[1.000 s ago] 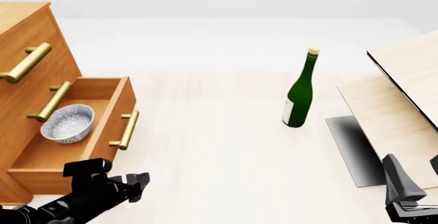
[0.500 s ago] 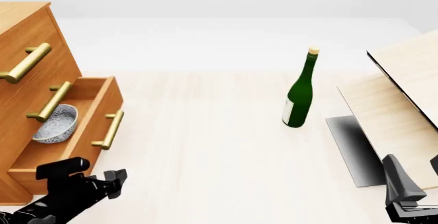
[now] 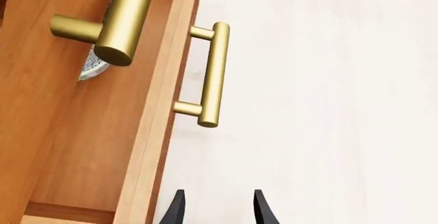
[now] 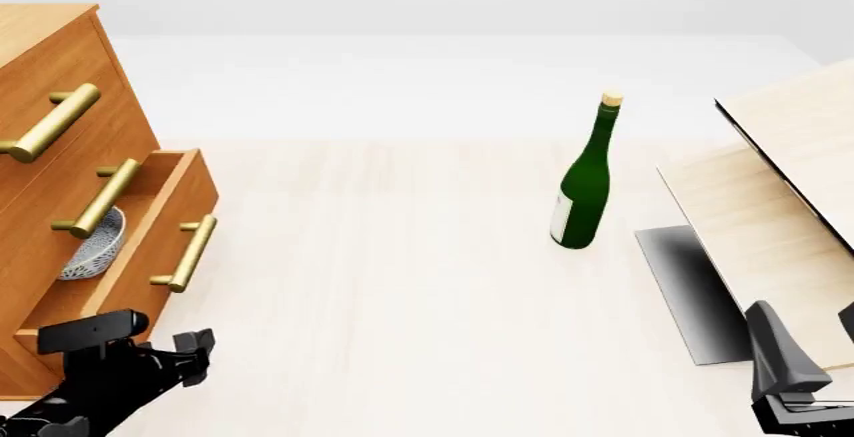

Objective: Put the bowl in the bottom drawer of the cabinet and close it.

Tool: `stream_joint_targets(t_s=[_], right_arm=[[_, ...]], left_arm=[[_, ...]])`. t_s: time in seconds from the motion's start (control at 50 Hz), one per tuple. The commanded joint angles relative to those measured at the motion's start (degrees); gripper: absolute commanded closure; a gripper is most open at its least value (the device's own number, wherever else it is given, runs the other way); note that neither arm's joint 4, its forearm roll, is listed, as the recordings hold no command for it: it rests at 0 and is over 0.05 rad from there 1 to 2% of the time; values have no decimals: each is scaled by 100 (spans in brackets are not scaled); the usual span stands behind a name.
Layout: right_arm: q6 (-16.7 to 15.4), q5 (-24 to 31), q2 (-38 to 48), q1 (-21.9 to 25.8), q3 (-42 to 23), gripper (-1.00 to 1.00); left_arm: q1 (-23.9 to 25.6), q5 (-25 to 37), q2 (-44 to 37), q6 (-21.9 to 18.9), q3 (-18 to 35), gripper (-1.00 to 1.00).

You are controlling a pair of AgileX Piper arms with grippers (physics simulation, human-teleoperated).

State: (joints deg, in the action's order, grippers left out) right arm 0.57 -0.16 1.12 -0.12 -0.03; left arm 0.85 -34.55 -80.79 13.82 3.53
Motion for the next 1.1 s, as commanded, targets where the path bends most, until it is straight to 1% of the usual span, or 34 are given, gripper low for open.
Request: stream_joint_targets(t_s=[0.02, 0.14, 0.16, 0.22, 0.28, 0.34, 0.38, 0.42, 0.44, 0.5, 0.54, 0.66, 0.72, 0.78, 0.8, 0.84, 0.88, 0.94, 1.1], right_arm=[[-18, 28, -56, -12, -3, -100], [-15, 28, -55, -9, -3, -100], [-19, 28, -54, -9, -3, -100], [-15, 28, -56, -10, -3, -100], [-14, 28, -55, -10, -3, -100], [-16, 28, -56, -10, -3, -100], [-18, 28, -55, -9, -3, -100], [-15, 29, -57, -10, -3, -100], [-18, 28, -54, -9, -3, -100], [-18, 28, -56, -9, -3, -100], [-16, 28, -57, -10, -3, -100], [-16, 28, -56, -10, -3, -100], [-17, 28, -55, -8, -3, -100], [-15, 28, -57, -9, -3, -100], [-18, 28, -55, -9, -3, -100], [-16, 28, -56, -10, -3, -100], [-17, 28, -54, -9, -3, -100], [-15, 28, -56, -9, -3, -100], [-17, 28, -54, -9, -3, -100]], left_arm=[[-450, -440, -332, -359, -79, -100], [-640, -452, -253, -467, -99, -100], [-745, -457, -153, -568, -137, -100], [-857, -481, -104, -641, -166, -100], [-914, -515, -132, -659, -169, -100], [-1012, -654, -199, -787, -222, -100], [-1122, -580, 81, -916, -283, -100], [-1135, -542, 91, -899, -269, -100], [-1261, -514, 269, -1034, -312, -100], [-1309, -537, 273, -1070, -326, -100], [-1373, -424, 521, -1169, -342, -100], [-1512, -496, 522, -1248, -349, -100], [-1605, -357, 770, -1332, -351, -100], [-1707, -376, 811, -1385, -352, -100], [-1778, -294, 985, -1466, -352, -100], [-1822, -346, 913, -1429, -352, -100], [-1872, -287, 1057, -1480, -348, -100], [-1924, -329, 1037, -1488, -348, -100], [-2034, -175, 1425, -1583, -350, -100]])
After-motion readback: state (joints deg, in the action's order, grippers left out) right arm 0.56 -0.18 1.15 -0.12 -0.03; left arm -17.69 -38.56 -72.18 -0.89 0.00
